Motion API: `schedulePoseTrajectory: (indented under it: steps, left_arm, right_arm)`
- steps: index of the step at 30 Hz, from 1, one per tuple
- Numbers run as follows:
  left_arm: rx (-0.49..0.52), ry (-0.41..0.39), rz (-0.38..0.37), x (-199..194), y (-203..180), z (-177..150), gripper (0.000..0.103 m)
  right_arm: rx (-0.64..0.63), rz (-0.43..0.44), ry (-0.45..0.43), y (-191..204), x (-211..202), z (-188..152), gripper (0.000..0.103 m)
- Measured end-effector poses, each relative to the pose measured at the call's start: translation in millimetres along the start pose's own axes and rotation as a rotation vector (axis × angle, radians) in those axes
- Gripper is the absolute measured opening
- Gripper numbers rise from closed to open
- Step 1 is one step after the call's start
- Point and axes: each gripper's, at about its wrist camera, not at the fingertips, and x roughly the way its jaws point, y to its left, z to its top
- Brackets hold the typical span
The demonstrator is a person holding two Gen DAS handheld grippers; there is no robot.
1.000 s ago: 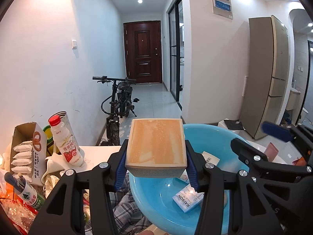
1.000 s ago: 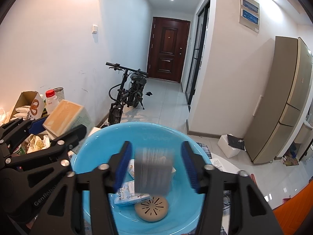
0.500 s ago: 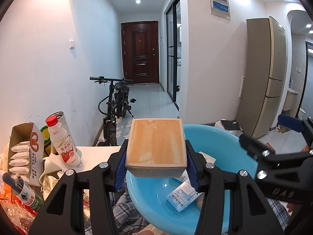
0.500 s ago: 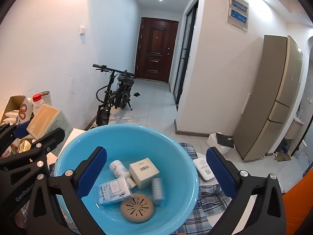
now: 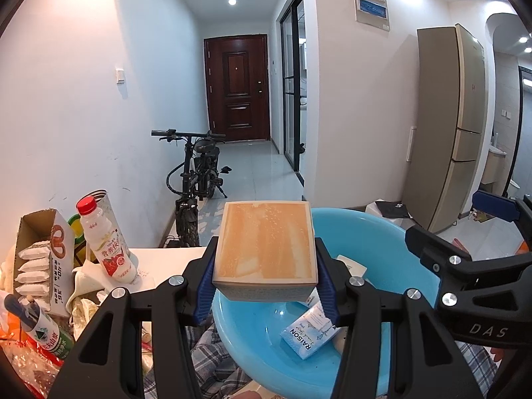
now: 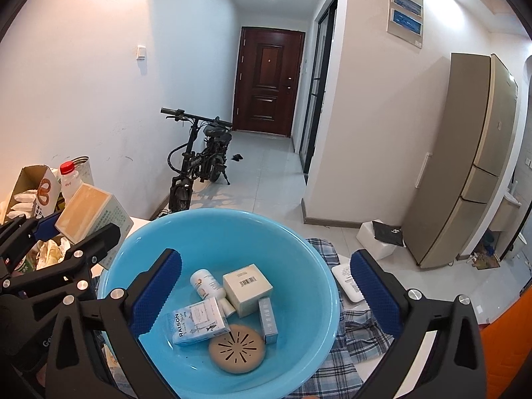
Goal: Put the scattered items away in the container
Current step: 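Lower the tan square box into the basin and open the left gripper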
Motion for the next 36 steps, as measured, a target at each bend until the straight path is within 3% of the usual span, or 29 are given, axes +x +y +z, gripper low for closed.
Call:
schedulePoseTrajectory:
  steps: [14,28,36]
  left_arm:
    - [-0.005,0.006,0.011,2.1,-0.1,-1.2,0.05]
    - [-0.018,0.039,-0.013,13.5,2.5,-4.6,0.049]
    - [-0.026,0.052,-0.007,15.8,2.3,-4.7,0.049]
  right_arm:
    - [-0.019,-0.007,0.005,9.9,4.1,2.5,0.103]
    - [-0.065,-0.11,-0.009,17.1,3.9,2.1,0.103]
    - [-0.051,-0.098,0.001,16.0,10.6,2.3,0.103]
